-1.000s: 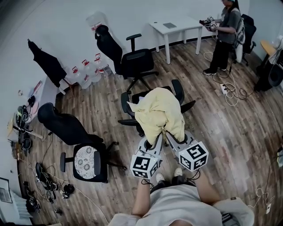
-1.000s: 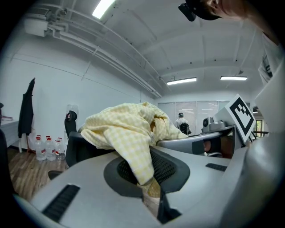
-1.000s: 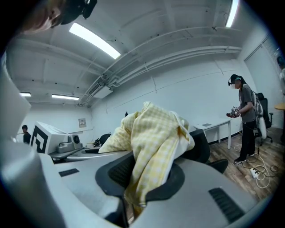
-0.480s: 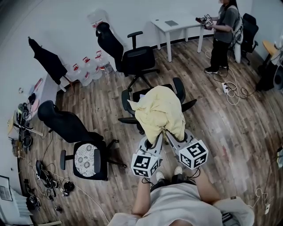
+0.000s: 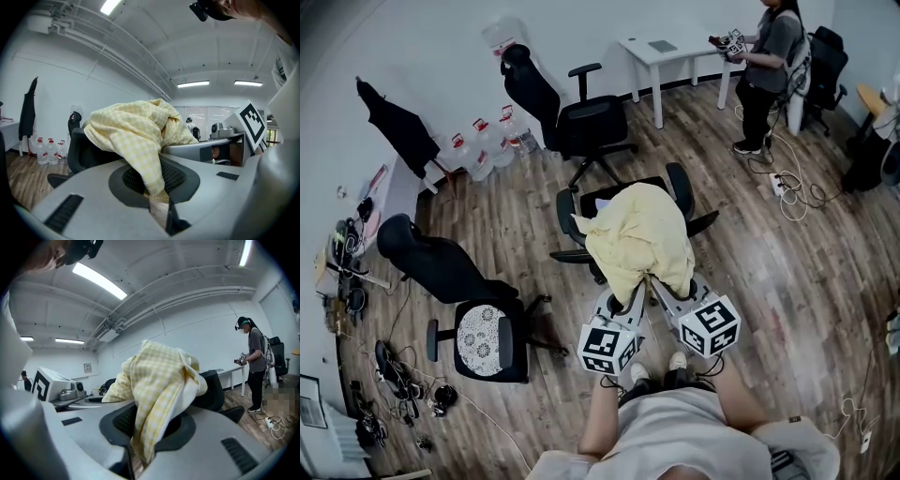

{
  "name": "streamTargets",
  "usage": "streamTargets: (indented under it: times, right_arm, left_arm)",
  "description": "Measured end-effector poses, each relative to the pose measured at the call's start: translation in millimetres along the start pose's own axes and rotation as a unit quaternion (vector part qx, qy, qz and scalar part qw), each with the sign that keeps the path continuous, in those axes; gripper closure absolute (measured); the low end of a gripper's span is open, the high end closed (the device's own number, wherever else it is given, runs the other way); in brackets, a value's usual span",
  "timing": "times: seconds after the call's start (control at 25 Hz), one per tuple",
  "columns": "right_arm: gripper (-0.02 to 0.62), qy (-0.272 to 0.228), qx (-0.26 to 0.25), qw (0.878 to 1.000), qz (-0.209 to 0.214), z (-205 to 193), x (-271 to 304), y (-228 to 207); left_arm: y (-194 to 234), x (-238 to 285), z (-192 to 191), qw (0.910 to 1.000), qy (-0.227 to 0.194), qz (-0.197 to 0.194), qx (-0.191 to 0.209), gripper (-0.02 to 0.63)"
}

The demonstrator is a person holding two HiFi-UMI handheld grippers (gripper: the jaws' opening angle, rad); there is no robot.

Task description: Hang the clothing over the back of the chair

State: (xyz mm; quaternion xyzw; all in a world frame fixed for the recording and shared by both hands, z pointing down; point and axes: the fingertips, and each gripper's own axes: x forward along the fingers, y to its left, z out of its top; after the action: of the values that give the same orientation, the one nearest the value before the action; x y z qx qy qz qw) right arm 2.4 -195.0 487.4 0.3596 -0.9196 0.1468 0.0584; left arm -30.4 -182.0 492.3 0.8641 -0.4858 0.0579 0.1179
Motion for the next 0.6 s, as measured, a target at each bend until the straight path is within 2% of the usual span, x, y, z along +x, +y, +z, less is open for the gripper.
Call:
streamTargets:
  times: [0.6]
  right_arm:
    - [0.485, 0.009, 0.003, 1.000, -0.014, -10, 12, -13]
  left_arm:
    - [9, 14, -11, 0.9999, 0.009, -0.009, -0.011, 0.560]
